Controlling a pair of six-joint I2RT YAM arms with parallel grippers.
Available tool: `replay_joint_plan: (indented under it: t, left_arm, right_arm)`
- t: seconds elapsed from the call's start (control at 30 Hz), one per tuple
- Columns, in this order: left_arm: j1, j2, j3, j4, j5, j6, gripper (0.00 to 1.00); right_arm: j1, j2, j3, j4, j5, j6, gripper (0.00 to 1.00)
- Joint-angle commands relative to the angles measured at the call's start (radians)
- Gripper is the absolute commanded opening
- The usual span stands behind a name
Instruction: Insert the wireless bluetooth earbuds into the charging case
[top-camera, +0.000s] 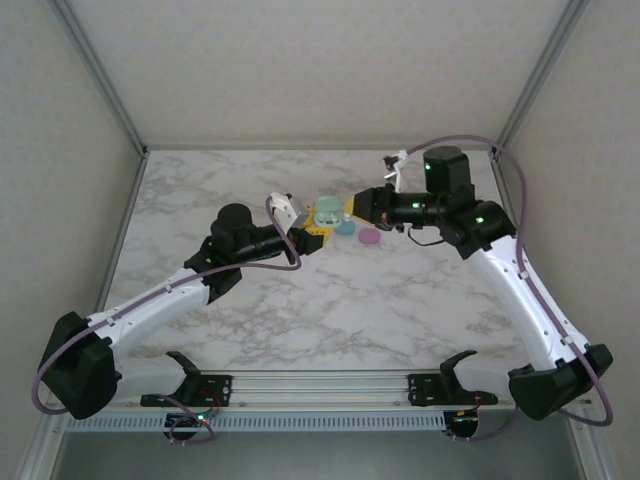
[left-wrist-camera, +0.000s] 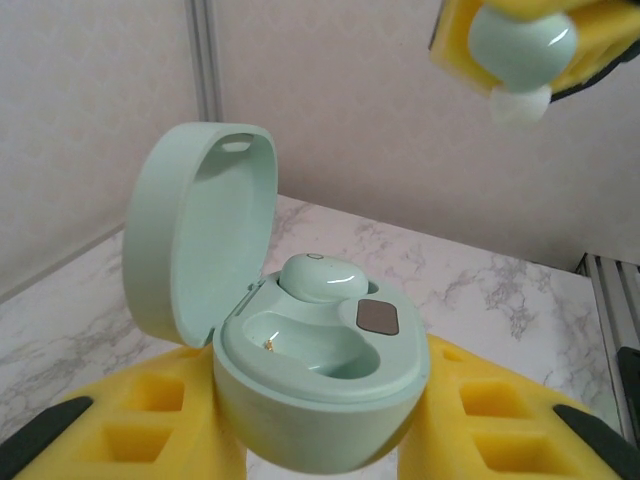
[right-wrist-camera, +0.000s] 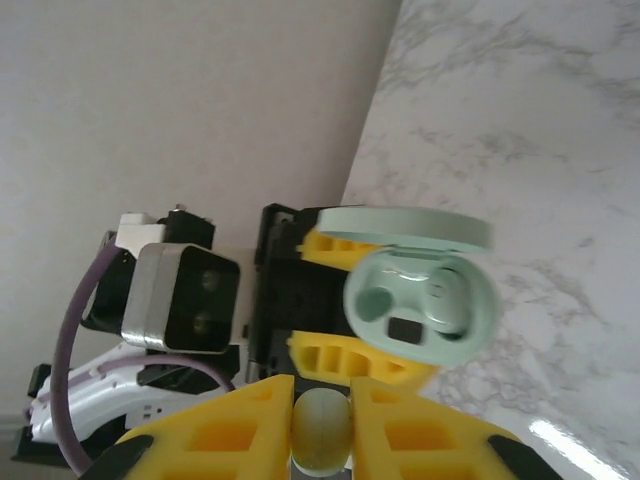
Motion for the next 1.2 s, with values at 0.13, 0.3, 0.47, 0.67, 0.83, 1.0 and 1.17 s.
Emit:
replay_joint_plan:
  t: [0.13, 0.3, 0.47, 0.67, 0.83, 1.0, 1.17]
  left_arm:
    - [-0.013, -0.002, 0.055, 0.025, 0.008, 0.036, 0.21]
    - [-0.016, 0.006, 0.057, 0.022, 0.007, 0.037, 0.21]
    - [-0.018, -0.004, 0.058, 0.009, 0.014, 0.040, 0.21]
    - [-0.018, -0.009, 0.057, 0.023, 0.010, 0.026, 0.21]
    - [-0.018, -0.012, 0.054, 0.043, -0.003, 0.008, 0.21]
    - [-0.018, -0.013, 0.051, 0.053, -0.012, 0.005, 0.21]
    - [-0.018, -0.009, 0.051, 0.058, -0.020, 0.003, 0.21]
  right_arm:
    - [0.092, 0.072, 0.045, 0.067, 0.055, 0.018, 0.20]
    - [0.108, 0.086, 0.040, 0.123, 0.092, 0.050, 0.20]
    - [0.110, 0.091, 0.031, 0.138, 0.114, 0.055, 0.20]
    - [0.122, 0.113, 0.021, 0.159, 0.115, 0.071, 0.21]
    - [0.129, 0.122, 0.033, 0.102, 0.124, 0.045, 0.23]
    - [0.134, 0.127, 0.050, 0.055, 0.130, 0.024, 0.24]
    - [0.138, 0.134, 0.066, 0.015, 0.130, 0.017, 0.23]
